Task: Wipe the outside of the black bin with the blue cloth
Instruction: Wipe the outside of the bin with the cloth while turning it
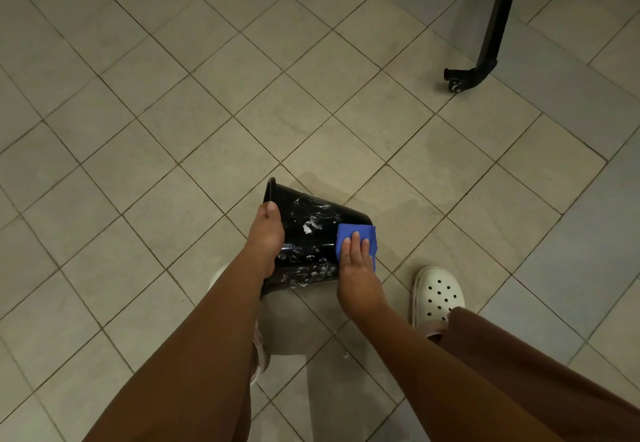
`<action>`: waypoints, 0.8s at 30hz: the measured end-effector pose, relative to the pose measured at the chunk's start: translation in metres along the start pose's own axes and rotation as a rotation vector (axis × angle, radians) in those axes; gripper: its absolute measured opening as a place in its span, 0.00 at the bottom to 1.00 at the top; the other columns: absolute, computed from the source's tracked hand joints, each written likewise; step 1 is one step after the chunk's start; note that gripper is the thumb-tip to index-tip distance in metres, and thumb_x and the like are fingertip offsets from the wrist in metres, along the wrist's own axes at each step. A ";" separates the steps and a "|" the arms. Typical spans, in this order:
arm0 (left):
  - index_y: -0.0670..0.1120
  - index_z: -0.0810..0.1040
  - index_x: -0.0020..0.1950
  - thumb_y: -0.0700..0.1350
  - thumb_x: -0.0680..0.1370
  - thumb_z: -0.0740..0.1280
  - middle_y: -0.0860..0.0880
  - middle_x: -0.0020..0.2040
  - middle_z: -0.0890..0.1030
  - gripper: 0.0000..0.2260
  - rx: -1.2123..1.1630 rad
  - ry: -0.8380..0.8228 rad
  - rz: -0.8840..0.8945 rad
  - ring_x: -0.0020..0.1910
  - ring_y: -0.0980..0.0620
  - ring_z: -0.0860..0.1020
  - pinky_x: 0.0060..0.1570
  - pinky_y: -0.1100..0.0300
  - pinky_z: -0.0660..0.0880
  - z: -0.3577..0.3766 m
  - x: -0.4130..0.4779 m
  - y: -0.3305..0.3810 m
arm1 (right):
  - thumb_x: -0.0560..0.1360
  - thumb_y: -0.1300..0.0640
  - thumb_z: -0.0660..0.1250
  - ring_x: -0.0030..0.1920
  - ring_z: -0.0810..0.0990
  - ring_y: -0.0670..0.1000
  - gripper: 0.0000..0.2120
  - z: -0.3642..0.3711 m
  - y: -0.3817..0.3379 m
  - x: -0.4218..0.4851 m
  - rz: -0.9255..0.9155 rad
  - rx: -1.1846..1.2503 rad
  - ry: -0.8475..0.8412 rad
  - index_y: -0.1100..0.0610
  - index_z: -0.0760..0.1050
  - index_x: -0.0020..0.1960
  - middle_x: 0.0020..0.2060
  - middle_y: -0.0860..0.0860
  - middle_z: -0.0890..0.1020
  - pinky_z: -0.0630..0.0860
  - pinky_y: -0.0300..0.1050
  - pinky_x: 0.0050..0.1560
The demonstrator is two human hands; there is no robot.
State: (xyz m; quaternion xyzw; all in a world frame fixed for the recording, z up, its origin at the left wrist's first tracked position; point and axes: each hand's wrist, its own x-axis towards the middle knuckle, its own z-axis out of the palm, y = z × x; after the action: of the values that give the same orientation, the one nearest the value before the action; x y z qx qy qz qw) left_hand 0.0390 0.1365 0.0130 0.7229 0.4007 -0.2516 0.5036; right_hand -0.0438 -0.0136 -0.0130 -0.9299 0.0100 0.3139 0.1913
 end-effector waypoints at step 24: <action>0.52 0.63 0.76 0.58 0.84 0.46 0.41 0.69 0.72 0.23 -0.058 -0.007 -0.039 0.67 0.39 0.71 0.68 0.38 0.68 0.000 -0.003 0.004 | 0.78 0.66 0.57 0.76 0.38 0.56 0.34 -0.010 0.000 0.013 -0.039 0.194 0.051 0.58 0.42 0.77 0.76 0.55 0.41 0.43 0.51 0.74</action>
State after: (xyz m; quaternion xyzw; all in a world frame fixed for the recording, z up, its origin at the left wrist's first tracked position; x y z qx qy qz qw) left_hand 0.0406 0.1347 0.0169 0.6992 0.4198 -0.2521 0.5209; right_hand -0.0280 -0.0157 -0.0135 -0.9147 0.0272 0.2841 0.2862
